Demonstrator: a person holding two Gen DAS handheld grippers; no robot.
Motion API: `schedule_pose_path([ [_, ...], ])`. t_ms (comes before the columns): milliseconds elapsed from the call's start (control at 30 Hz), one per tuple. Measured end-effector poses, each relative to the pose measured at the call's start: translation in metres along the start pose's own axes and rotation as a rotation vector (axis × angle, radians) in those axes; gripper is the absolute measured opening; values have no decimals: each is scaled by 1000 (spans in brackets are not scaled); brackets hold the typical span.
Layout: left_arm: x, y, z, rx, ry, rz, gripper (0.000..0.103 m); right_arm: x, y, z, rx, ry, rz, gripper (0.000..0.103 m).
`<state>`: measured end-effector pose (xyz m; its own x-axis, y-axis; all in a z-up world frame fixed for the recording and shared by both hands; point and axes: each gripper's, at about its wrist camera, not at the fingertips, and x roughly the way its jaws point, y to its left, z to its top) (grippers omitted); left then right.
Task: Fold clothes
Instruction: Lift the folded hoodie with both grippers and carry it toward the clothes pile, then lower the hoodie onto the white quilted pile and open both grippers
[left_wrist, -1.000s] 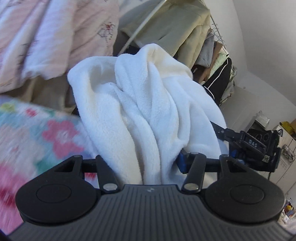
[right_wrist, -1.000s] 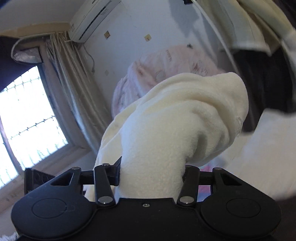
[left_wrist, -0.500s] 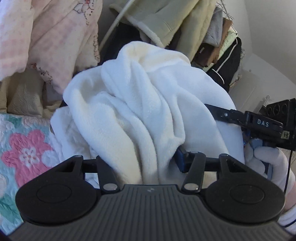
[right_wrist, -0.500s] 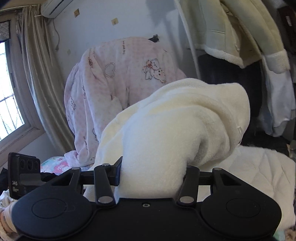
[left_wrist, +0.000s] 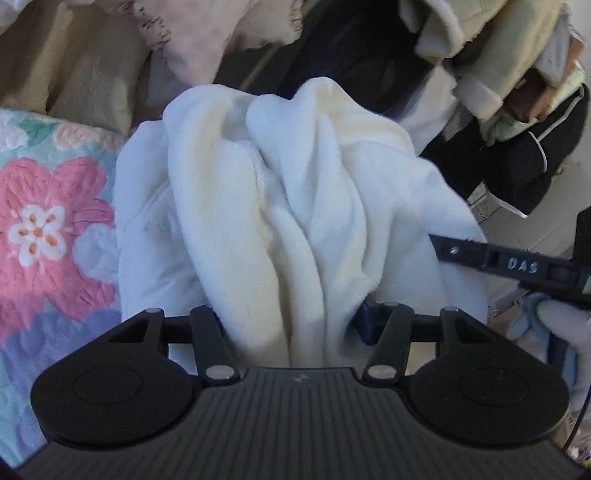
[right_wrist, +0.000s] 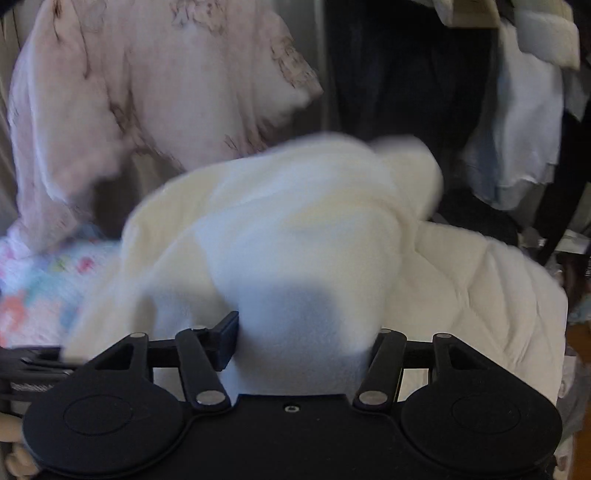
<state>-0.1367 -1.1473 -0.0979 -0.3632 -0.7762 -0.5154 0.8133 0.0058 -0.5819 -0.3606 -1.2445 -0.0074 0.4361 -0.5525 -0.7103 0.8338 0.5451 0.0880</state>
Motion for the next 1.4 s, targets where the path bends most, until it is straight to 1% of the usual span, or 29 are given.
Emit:
schedule_pose_path([
  [33,-3,-3,1,26,-3,4,55,-1,-4,-5,21,-17,1,67],
  [67,-5,-5,4,26,-2,5,55,-5,-10,-8,49,-37,9,68],
  [133,-15,-8,10,13,-7,10,54,-13,-16,-6,80,-56,-2,68],
  [167,-24,-9,12,1,-15,12,51,-18,-17,-5,90,-58,-19,68],
  [233,-57,-17,17,40,-83,16,51,-33,-12,-2,85,-82,-84,68],
  [267,-76,-20,22,59,-127,1,51,-42,-8,-1,82,-104,-130,68],
  [333,-97,-26,41,79,-169,-73,51,-67,8,-7,2,-185,-211,68],
  [367,-106,-30,51,88,-188,-112,51,-77,15,-12,-44,-217,-207,69],
  [400,-104,-36,59,104,-172,-139,51,-87,22,-18,-90,-245,-185,68],
  [433,-101,-42,67,120,-151,-165,51,-92,27,-24,-110,-251,-142,68],
  [467,-92,-51,74,152,-119,-173,51,-94,32,-30,-113,-238,-97,68],
  [500,-80,-58,79,184,-89,-148,51,-93,36,-36,-114,-230,-65,68],
  [567,-50,-74,88,312,-52,-29,51,-84,49,-47,-123,-208,-22,68],
  [633,-24,-83,94,405,-27,60,50,-74,62,-56,-135,-199,-5,68],
  [667,-11,-82,99,428,-15,97,49,-73,65,-60,-137,-191,-3,68],
  [733,14,-69,111,405,52,124,43,-71,73,-67,-142,-175,0,71],
  [800,34,-54,116,376,137,178,35,-68,80,-75,-146,-159,3,71],
  [833,39,-50,116,387,151,207,31,-67,84,-78,-148,-151,4,71],
  [900,39,-41,113,367,154,209,31,-65,91,-86,-153,-135,7,71],
  [967,40,-34,113,339,151,192,30,-62,98,-93,-157,-119,11,71],
  [1033,38,-30,108,336,143,199,30,-60,106,-100,-161,-103,14,71],
  [1067,37,-29,107,339,138,201,30,-59,109,-104,-164,-95,15,65],
  [1133,38,-27,105,329,130,204,30,-76,102,-104,-155,-143,7,65],
  [1200,40,-21,103,318,120,201,30,-86,92,-101,-150,-177,-31,66],
  [1300,42,-20,99,329,117,200,30,-71,74,-100,-120,-134,-45,63],
  [1400,42,-23,96,346,115,210,30,-62,69,-112,-96,-126,-57,62],
])
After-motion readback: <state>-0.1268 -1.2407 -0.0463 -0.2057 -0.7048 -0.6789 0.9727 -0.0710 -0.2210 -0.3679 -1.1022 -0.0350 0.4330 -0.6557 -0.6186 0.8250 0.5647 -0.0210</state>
